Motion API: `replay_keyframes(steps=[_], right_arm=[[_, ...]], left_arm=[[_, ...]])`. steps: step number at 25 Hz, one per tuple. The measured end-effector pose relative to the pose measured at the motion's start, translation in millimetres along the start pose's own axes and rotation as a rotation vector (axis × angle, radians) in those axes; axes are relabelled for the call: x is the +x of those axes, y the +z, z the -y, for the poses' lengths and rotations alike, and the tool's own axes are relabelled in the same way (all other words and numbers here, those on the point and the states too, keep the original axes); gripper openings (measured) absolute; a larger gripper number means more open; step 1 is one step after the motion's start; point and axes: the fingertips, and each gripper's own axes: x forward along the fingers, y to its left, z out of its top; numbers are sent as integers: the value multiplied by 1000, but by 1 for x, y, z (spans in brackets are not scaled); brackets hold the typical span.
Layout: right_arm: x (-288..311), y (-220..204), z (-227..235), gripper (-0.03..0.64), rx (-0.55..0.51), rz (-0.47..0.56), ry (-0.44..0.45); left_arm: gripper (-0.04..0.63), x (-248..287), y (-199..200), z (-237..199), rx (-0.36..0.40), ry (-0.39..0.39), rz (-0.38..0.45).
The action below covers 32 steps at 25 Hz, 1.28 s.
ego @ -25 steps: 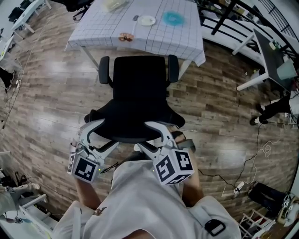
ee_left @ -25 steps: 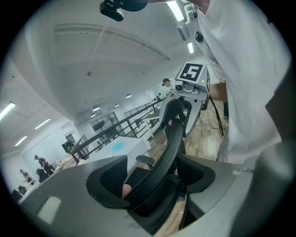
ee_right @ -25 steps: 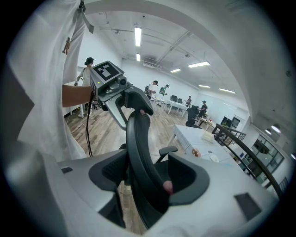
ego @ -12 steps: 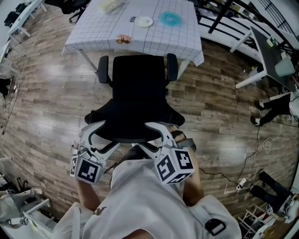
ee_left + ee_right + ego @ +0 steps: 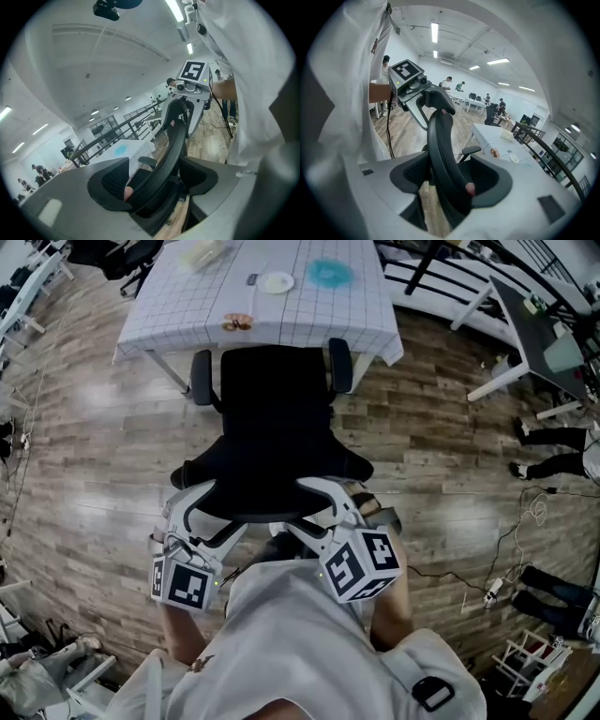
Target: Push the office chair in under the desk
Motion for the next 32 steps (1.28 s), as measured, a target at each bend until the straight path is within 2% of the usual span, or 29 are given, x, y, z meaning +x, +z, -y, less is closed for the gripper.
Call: replay_keyframes(steps=[12,32], right_arm=[[11,2,24,281,17,7,-25],[18,-1,55,276,-17,34,-6]], left_arm=[[336,14,-3,-22,8,-19,9],[337,35,-2,-46,0,-1,15]])
